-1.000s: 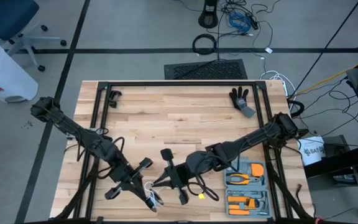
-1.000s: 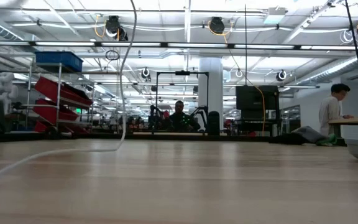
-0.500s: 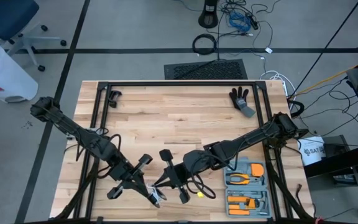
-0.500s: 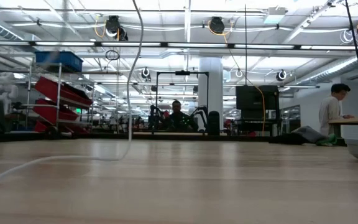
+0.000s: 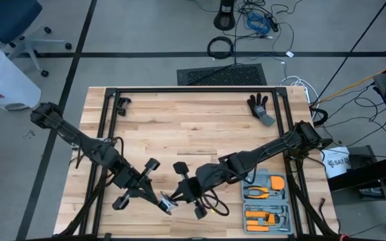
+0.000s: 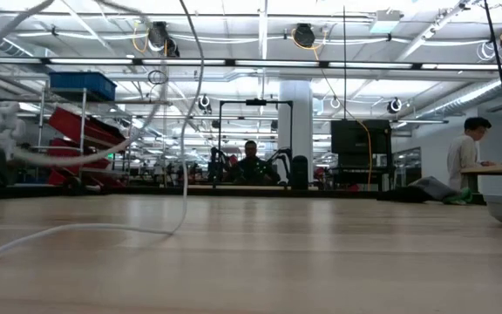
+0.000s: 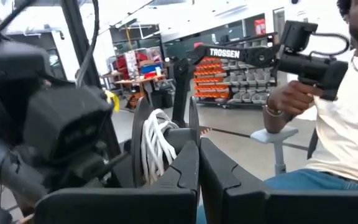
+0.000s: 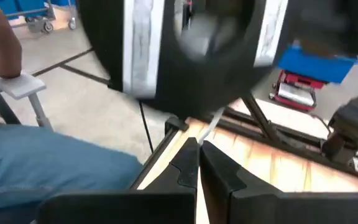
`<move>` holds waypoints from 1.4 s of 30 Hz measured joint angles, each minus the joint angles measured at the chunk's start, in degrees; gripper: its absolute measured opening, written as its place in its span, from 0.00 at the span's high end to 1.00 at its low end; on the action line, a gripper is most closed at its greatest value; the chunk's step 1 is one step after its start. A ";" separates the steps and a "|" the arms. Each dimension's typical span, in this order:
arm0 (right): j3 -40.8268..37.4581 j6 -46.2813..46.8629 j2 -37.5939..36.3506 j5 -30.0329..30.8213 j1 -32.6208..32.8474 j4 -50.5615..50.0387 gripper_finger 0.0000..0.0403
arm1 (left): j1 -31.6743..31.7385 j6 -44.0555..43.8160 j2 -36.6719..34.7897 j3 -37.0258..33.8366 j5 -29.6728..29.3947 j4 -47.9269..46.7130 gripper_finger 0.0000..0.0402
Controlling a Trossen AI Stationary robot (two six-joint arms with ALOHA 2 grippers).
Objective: Coil cords
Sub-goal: Coil the white cable wire onto the spool
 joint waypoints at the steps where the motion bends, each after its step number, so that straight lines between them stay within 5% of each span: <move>1: 0.00 0.06 0.00 0.02 0.00 -0.98 1.00 | -0.19 -0.04 -0.46 0.00 -0.16 -0.20 1.00; 12: 0.04 2.92 -0.59 0.94 -0.28 -11.81 1.00 | -3.51 -0.20 -7.96 -0.09 -14.01 -14.04 1.00; 24: 0.00 7.88 -2.97 5.09 0.02 -22.20 0.92 | -6.07 -1.68 -10.44 0.07 -21.10 -16.13 1.00; 30: -0.09 11.54 -2.82 17.93 2.27 -27.88 0.84 | -5.99 -3.18 -10.53 0.07 -22.36 -16.63 1.00; 35: -4.40 9.41 -2.69 25.73 3.50 -17.65 0.81 | -5.96 -3.21 -10.60 0.06 -22.57 -16.53 1.00; 42: -20.56 -0.27 -2.50 29.01 2.29 9.97 0.82 | -6.01 -5.51 -12.09 0.04 -21.91 -15.93 1.00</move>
